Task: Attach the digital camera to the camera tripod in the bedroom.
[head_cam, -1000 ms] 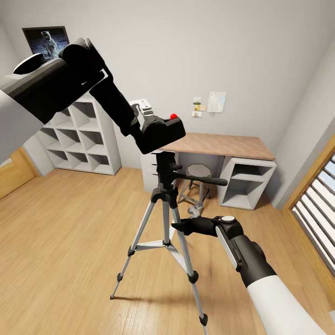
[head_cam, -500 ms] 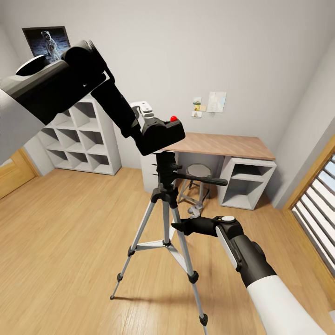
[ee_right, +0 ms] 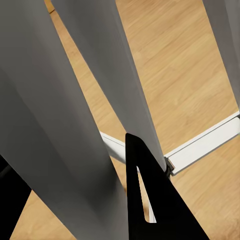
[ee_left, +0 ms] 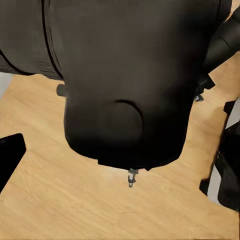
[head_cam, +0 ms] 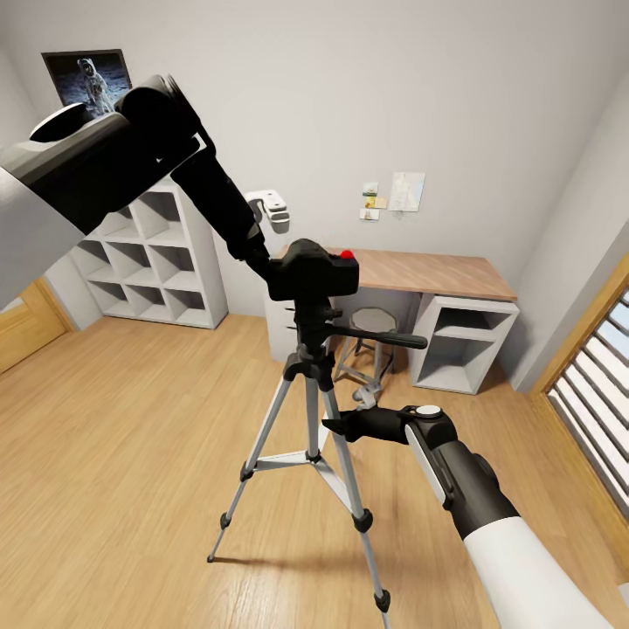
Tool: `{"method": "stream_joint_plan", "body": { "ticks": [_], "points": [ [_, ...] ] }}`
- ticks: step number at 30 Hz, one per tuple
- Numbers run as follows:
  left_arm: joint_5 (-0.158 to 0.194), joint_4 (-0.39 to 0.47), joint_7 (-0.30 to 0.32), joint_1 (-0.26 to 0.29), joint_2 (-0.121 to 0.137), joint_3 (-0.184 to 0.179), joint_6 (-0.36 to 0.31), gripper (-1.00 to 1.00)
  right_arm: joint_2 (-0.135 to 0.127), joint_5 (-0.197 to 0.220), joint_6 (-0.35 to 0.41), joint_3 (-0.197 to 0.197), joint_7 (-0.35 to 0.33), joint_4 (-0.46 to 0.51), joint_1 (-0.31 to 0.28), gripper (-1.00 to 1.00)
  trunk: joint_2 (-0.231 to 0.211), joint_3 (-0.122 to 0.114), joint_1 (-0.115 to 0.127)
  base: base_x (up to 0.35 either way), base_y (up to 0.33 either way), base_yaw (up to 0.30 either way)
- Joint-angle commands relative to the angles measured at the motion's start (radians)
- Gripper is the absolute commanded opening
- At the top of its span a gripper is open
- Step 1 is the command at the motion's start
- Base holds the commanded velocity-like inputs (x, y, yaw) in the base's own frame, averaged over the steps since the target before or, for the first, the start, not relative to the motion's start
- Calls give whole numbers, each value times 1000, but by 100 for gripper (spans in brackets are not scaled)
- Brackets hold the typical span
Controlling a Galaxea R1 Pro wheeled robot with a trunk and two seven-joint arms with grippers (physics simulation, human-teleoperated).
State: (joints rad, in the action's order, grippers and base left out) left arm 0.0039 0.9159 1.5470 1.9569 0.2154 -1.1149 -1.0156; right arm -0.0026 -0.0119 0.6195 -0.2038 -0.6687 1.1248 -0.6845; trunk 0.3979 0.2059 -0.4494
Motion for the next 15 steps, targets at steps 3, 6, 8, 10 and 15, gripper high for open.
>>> {"method": "stream_joint_plan", "body": {
  "ticks": [3, 6, 8, 10, 15],
  "points": [
    [-1, 3, 4, 2, 1, -1, -11, 100, -1, -23, -1, -2, -2, 0, -1, -100, 2, 2, -1, 0, 0, 0],
    [-2, 4, 4, 2, 1, 0, -11, 100, -1, -23, -1, -2, -2, -1, -1, -100, 2, 2, -1, 0, 0, 0],
    [-2, 3, 4, 2, 1, 1, -11, 100, -1, -23, -1, -2, -2, -1, -1, -100, 2, 2, -1, 0, 0, 0],
    [-2, 3, 4, 2, 1, 1, -12, 100, -1, -23, -1, -2, -2, -1, -1, -100, 2, 2, -1, 0, 0, 0],
    [-3, 3, 4, 2, 1, 3, -12, 100, -1, -23, -1, -2, -2, 0, -1, -100, 2, 2, -1, 0, 0, 0]
  ]
}}
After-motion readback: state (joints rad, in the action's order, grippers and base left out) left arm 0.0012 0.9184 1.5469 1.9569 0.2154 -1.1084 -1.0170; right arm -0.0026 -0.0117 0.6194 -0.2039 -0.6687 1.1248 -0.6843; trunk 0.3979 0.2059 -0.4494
